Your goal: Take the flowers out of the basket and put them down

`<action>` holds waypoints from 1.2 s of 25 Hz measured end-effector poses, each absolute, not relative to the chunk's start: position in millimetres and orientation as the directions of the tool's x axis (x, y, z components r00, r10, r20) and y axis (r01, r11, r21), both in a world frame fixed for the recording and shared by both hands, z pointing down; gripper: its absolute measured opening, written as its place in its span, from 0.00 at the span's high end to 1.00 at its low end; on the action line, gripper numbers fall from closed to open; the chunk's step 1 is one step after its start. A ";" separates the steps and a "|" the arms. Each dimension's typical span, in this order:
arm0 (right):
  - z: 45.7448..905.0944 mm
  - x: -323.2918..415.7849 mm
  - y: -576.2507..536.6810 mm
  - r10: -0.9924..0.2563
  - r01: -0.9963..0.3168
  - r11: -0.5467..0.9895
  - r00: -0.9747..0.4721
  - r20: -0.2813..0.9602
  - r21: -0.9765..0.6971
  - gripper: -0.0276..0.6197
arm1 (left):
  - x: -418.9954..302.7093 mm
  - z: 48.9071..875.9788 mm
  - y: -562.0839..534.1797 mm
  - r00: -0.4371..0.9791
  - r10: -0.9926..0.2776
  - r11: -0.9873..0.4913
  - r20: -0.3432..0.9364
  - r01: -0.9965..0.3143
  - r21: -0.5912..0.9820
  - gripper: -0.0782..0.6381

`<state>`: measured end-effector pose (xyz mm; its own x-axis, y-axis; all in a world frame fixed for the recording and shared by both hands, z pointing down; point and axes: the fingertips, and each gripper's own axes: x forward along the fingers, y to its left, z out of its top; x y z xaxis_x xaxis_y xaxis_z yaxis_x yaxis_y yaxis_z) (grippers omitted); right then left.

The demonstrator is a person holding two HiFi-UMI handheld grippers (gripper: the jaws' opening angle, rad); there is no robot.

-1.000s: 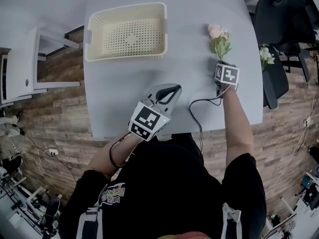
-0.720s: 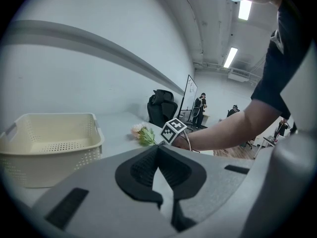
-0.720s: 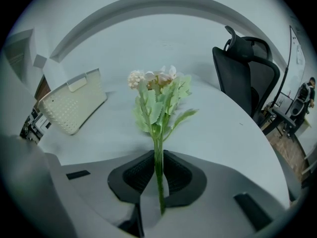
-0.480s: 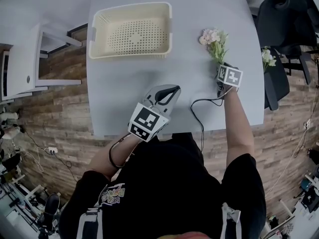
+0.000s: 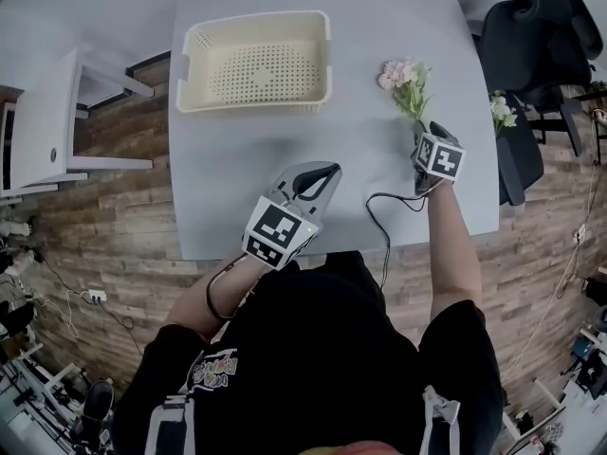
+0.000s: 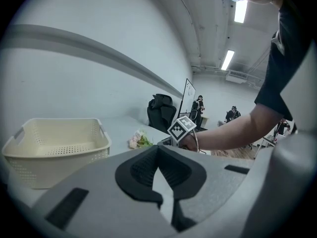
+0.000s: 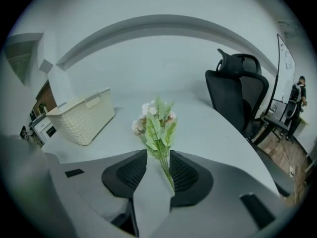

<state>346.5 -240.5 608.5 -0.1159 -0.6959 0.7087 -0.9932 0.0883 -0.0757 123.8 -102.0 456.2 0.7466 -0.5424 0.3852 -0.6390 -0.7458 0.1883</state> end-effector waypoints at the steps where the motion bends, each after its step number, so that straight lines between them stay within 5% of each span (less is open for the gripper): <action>1: 598.2 342.0 -238.4 -0.711 -0.993 0.094 -0.120 0.693 -0.076 0.72 | 120.8 453.9 -100.5 0.748 -0.544 -0.747 0.380 -0.638 0.186 0.88; 6: 544.8 301.3 -226.5 -0.781 -0.978 0.147 -0.205 0.590 -0.146 0.91 | 103.9 444.8 -90.5 0.750 -0.554 -0.748 0.362 -0.639 0.179 0.88; 23: 405.8 99.8 -112.9 -0.770 -0.800 0.535 -0.594 0.234 -0.272 0.92 | 8.6 420.1 -43.2 0.694 -0.646 -0.678 0.319 -0.713 0.179 0.88; 30: 395.8 35.3 -49.4 -0.734 -0.757 0.573 -0.645 0.213 -0.315 0.92 | -34.3 413.2 -15.2 0.670 -0.680 -0.645 0.298 -0.740 0.190 0.88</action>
